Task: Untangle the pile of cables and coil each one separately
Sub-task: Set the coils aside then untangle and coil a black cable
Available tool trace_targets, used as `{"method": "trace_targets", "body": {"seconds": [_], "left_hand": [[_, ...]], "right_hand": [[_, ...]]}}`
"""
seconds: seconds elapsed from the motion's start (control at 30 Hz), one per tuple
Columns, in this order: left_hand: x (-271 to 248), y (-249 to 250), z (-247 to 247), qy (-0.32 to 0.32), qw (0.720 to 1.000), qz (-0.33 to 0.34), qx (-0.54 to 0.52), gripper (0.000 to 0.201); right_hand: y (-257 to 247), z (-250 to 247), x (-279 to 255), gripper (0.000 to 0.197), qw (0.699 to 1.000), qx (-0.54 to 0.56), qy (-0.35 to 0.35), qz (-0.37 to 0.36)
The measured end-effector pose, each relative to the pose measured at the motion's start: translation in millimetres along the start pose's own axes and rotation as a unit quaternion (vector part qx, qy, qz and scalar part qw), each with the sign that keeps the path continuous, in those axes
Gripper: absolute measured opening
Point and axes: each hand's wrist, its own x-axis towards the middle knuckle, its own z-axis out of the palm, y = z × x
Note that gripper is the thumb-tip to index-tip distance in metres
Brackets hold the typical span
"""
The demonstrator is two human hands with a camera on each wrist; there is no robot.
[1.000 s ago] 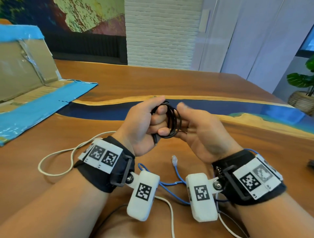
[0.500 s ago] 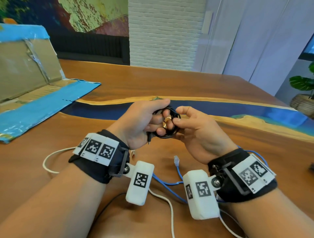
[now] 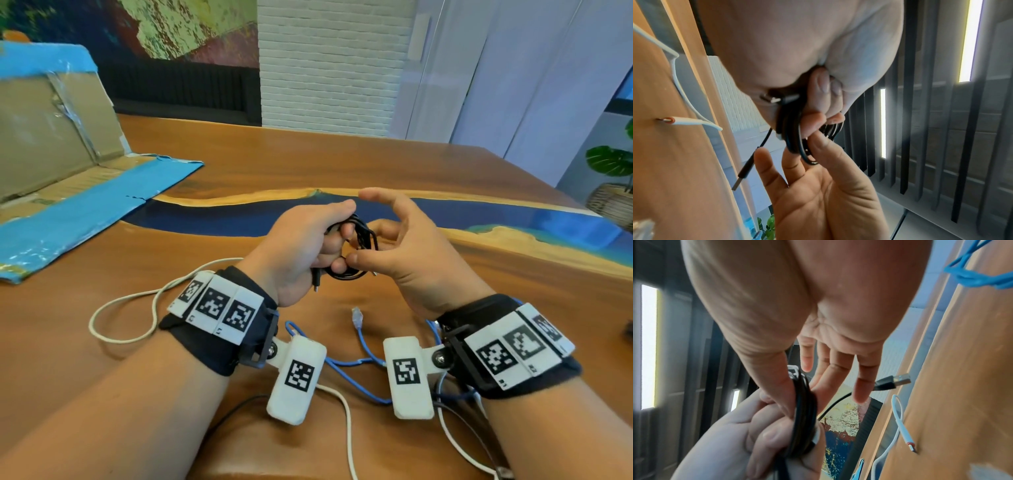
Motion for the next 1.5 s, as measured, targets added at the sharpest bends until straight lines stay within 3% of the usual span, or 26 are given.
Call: {"method": "trace_targets", "body": {"seconds": [0.2,0.3,0.47,0.6,0.77,0.93,1.17,1.37,1.43,1.5], "left_hand": [[4,-6,4,0.031,0.999,0.026,-0.006,0.041],[5,-9,5,0.030,0.999,0.040,-0.001,0.041],[6,-7,1,0.025,0.999,0.041,-0.011,0.040],[6,-7,0,0.026,0.999,0.041,0.019,0.041],[4,-5,2,0.016,0.999,0.030,0.025,0.041],[6,-5,2,0.047,0.996,0.052,0.047,0.036],[10,-2,-7,0.079,0.995,0.056,0.032,0.035],[9,1,-10,0.077,0.995,0.069,0.013,0.038],[8,1,-11,0.084,0.995,0.057,-0.006,0.039],[8,3,-13,0.086,0.995,0.037,-0.045,0.039]], "right_hand": [[7,3,3,0.039,0.993,-0.065,0.096,-0.035],[11,2,5,0.019,0.990,-0.077,0.108,-0.045],[12,-5,7,0.007,0.981,-0.128,0.134,-0.051],[6,-6,5,0.010,0.985,-0.161,0.064,-0.015],[1,-18,3,0.015,0.996,-0.034,-0.038,0.077],[0,-9,2,0.027,0.995,0.038,-0.016,0.096],[3,8,4,0.023,0.986,0.131,0.033,0.101],[-4,7,-1,0.016,0.954,0.273,-0.048,0.110],[-6,8,-2,0.010,0.953,0.278,-0.048,0.112],[-6,6,-2,0.017,0.961,0.252,-0.033,0.110]]}}
